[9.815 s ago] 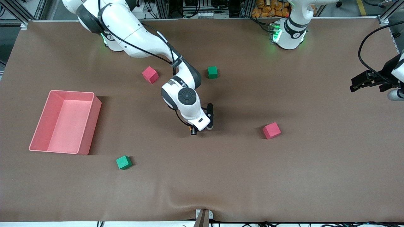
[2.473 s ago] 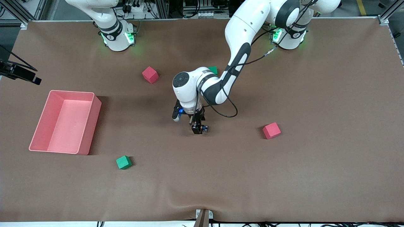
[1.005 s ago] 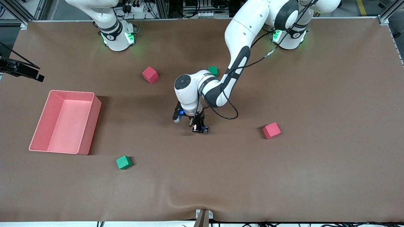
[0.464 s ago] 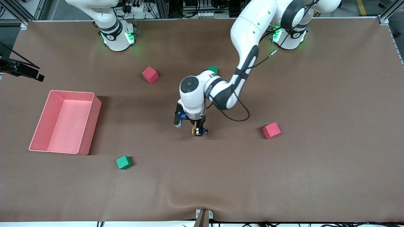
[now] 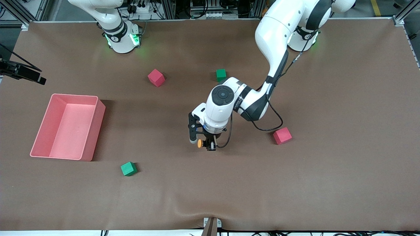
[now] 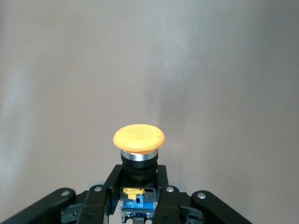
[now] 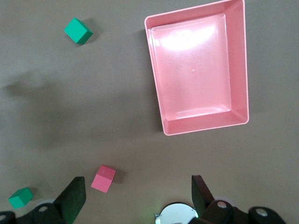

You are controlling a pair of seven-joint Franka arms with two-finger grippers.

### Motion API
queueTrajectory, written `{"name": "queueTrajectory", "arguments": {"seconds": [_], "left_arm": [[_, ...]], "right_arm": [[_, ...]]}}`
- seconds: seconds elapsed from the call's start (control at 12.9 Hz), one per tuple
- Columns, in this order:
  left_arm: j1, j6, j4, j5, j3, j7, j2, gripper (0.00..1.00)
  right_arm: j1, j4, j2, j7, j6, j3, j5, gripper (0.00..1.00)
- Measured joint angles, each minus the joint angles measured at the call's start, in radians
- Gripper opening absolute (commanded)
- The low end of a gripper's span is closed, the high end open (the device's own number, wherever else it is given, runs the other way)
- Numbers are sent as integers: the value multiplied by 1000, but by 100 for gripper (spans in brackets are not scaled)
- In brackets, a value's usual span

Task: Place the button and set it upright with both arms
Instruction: 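Lift and rotate the switch upright with the left gripper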

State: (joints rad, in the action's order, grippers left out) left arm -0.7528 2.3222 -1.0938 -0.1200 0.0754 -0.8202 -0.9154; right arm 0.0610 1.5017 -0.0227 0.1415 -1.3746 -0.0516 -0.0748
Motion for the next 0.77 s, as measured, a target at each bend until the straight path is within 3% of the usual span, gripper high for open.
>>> {"name": "queueTrajectory", "arguments": {"seconds": [0.23, 0.46, 0.77], "left_arm": [[147, 174, -114, -1, -166, 0, 64, 0], [308, 478, -313, -1, -357, -3, 115, 0], [378, 856, -526, -1, -483, 0, 120, 0]], "right_arm": [[0, 0, 0, 0, 0, 0, 0, 100], [0, -1, 0, 0, 0, 0, 0, 100], [0, -3, 0, 0, 0, 0, 0, 100]]}}
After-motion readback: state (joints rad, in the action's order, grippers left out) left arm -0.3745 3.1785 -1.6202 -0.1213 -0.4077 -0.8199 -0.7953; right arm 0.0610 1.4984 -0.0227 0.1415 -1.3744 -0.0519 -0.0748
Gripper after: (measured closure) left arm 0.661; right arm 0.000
